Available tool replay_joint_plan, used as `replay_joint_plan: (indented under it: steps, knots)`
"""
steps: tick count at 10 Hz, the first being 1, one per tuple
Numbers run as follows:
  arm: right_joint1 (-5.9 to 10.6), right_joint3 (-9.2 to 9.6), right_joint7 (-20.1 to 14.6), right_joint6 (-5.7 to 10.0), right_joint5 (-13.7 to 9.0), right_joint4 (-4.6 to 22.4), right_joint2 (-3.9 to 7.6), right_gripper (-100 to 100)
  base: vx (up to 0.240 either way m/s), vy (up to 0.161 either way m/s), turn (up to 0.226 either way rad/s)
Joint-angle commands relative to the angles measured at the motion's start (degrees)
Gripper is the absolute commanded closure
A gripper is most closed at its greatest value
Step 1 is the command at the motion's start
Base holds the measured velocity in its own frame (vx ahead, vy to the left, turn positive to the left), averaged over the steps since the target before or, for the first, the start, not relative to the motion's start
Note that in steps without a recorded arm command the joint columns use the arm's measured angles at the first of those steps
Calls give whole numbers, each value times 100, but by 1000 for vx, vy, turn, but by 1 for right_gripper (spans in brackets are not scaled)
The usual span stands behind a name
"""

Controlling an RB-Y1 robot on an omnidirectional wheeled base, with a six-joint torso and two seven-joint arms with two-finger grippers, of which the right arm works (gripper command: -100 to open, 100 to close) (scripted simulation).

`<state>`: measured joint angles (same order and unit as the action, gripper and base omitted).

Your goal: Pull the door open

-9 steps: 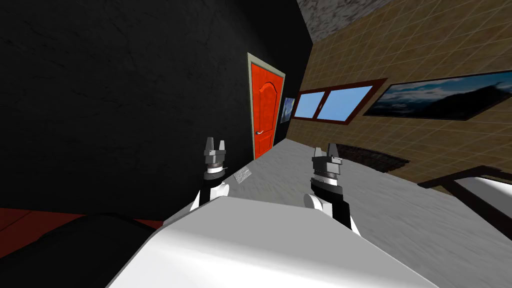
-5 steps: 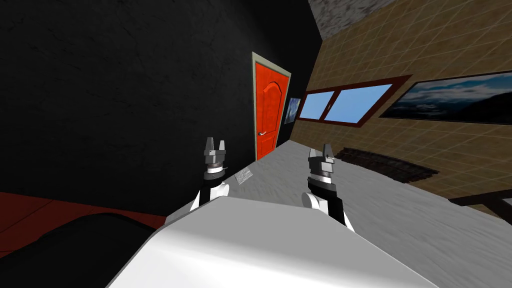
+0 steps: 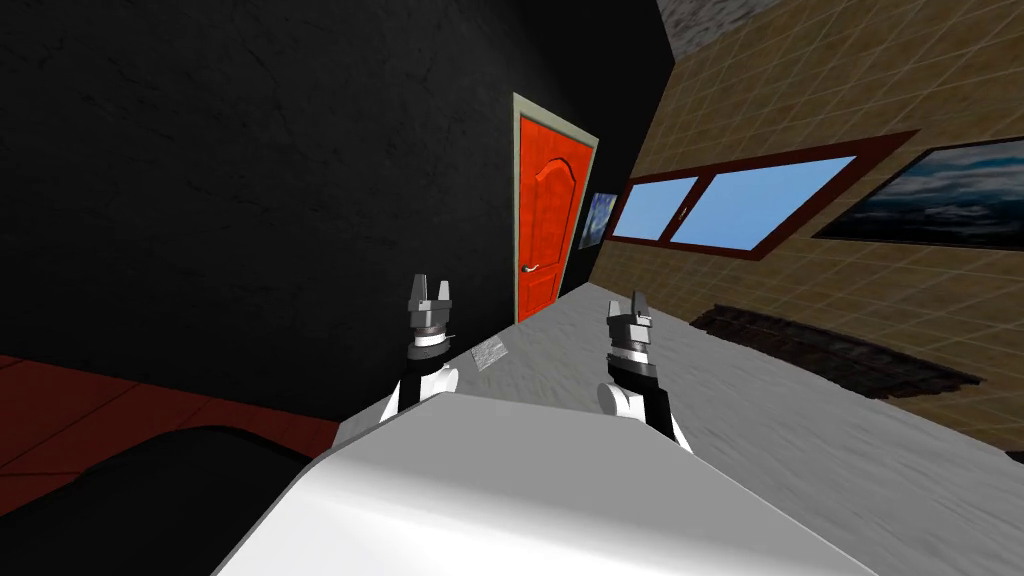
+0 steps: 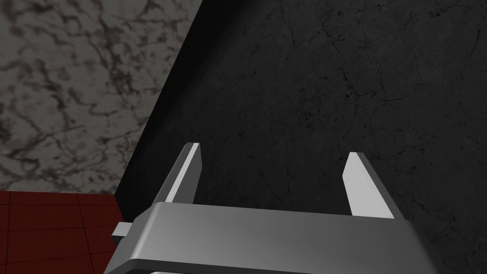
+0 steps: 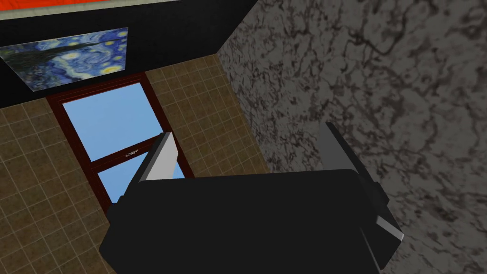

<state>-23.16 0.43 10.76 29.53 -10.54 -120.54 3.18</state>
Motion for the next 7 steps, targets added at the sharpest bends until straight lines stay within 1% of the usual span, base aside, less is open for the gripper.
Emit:
replay_joint_plan:
  steps: [1,5,6,7]
  knots:
    - [80,30,15,24,-82,177,52,-100,84,-41,115]
    - [246,116,56,79,-268,564,163,-100,84,-43,118]
    - [339,165,80,110,-372,782,222,-100,124,-67,178]
    - [386,190,91,126,-425,891,251,-100,117,-80,173]
